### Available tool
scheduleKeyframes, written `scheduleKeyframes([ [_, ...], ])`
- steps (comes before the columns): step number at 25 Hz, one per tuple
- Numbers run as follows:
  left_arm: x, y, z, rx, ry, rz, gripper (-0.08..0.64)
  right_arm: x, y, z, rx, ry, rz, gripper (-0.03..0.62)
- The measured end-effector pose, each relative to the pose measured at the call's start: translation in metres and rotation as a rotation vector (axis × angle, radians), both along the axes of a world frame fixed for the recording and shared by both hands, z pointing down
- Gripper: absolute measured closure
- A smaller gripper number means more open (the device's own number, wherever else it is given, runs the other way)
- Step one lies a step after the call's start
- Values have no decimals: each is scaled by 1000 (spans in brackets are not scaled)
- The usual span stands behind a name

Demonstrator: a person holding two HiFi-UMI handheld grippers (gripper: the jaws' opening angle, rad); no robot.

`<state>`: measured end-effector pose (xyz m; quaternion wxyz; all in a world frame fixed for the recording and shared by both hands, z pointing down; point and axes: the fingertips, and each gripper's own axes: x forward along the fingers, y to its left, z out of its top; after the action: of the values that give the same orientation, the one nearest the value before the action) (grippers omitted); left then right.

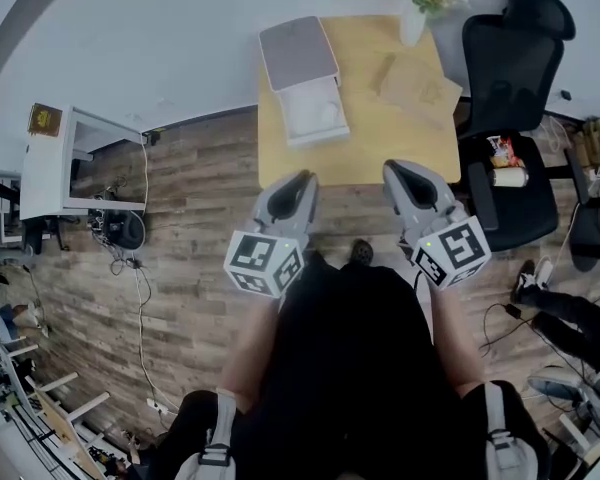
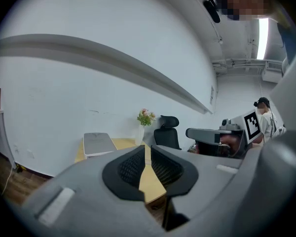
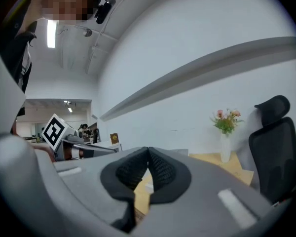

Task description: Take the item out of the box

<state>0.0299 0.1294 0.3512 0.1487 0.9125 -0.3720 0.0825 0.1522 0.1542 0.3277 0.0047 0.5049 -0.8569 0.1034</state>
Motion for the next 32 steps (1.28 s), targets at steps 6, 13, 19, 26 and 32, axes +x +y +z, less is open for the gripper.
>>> scheduleKeyframes([
  [6,2,5,6,-20,-12,-34,515,4,0,10,-15,-27,-36,589],
  [13,-19,5,14,-52,-32,-69,515,-10,-11,26,-63,-48,-57,589],
  [19,-40,-12,23,-73,-24,-90,515,-28,-25,36,-90,-29,-66,589],
  [26,-56,-54,24,-87,2,-48,515,-48,-57,34,-113,17,-48,589],
  [32,-68,-95,23,-89,27,13,515,-62,-90,37,-140,41,8,589],
])
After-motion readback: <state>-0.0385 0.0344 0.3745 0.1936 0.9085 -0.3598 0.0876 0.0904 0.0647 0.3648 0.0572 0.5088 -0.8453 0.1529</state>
